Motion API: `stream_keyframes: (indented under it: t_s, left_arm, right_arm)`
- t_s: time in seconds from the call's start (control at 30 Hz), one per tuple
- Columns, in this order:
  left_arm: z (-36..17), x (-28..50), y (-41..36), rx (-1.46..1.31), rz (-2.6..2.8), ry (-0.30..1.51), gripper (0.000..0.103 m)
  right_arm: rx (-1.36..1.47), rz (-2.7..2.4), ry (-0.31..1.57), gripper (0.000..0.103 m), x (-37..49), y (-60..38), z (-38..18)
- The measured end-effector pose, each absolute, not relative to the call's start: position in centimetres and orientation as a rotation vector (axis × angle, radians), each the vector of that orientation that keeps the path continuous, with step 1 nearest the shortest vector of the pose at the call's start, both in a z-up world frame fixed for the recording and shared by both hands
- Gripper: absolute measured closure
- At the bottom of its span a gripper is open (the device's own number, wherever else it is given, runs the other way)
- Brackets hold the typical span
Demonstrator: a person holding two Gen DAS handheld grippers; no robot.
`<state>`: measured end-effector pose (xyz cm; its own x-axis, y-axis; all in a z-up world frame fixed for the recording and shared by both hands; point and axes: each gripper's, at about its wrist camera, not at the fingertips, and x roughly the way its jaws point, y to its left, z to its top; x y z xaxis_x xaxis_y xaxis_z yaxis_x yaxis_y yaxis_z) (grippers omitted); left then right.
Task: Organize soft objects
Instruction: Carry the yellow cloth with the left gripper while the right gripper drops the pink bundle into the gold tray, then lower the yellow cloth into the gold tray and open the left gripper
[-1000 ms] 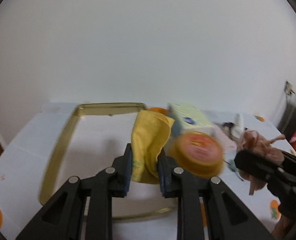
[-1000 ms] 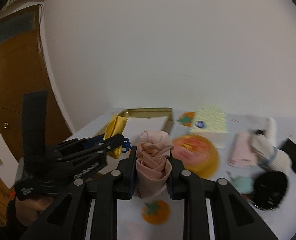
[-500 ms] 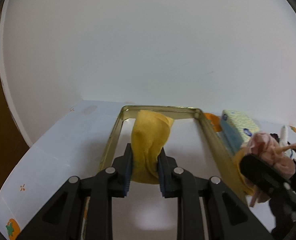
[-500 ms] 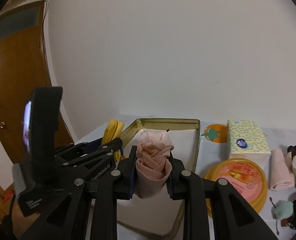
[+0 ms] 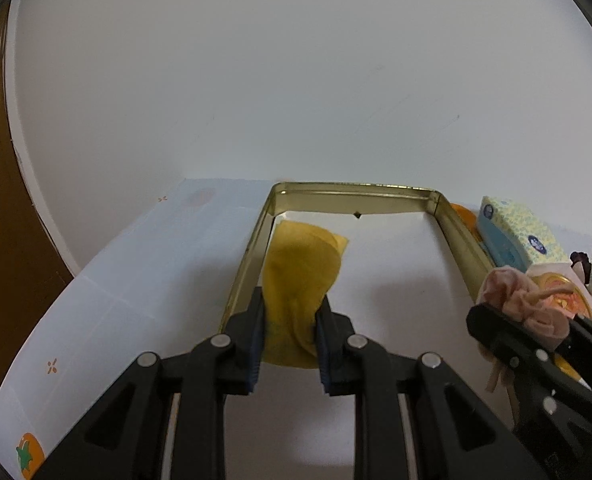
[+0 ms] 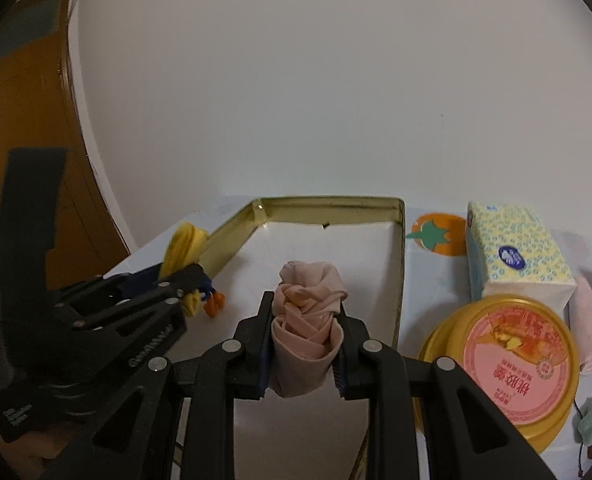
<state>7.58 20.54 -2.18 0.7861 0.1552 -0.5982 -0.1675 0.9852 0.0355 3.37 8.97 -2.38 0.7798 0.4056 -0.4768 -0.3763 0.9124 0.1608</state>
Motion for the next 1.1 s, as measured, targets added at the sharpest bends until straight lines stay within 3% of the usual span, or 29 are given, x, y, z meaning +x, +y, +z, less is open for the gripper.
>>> stream_keyframes:
  t_s: [0.43,0.5,0.57,0.6,0.67,0.73,0.83,0.93,1.0,1.1]
  left_arm:
    - [-2.7,8.0,21.0,-0.007,0.217,0.652,0.082]
    - [-2.8,8.0,21.1,-0.009,0.219,0.65,0.081]
    - [-2.7,7.9,21.1,-0.014,0.223,0.64,0.078]
    - [-2.6,7.8,21.1,-0.018,0.227,0.633,0.077]
    - [-2.5,7.7,21.2,-0.017,0.244,0.622,0.068]
    - [-2.3,7.4,21.2,-0.031,0.249,0.603,0.046]
    - [-1.6,6.5,21.4,-0.06,0.276,0.538,0.02]
    - [-1.2,5.8,21.6,-0.073,0.296,0.49,0.007]
    - [-1.0,5.5,21.7,-0.079,0.324,0.461,0.005]
    - [-0.9,5.2,21.9,-0.091,0.341,0.436,0.004]
  right_arm:
    - [0.007,0.407,0.544,0.074,3.5,9.4,-2.5]
    - [-0.004,0.407,0.545,0.066,3.6,9.6,-2.5]
    - [-0.021,0.402,0.536,0.049,3.4,9.8,-2.4]
    - [-0.027,0.391,0.526,0.047,3.2,9.8,-2.3]
    - [-0.042,0.377,0.498,0.044,2.9,9.7,-2.0]
    - [-0.046,0.375,0.483,0.042,2.6,9.6,-1.8]
    - [-0.052,0.368,0.467,0.041,2.2,9.4,-1.6]
    - [-0.063,0.358,0.437,0.038,1.4,9.2,-1.4]
    - [-0.069,0.347,0.416,0.029,0.9,9.0,-1.2]
    - [-0.07,0.336,0.399,0.027,0.5,8.6,-1.1]
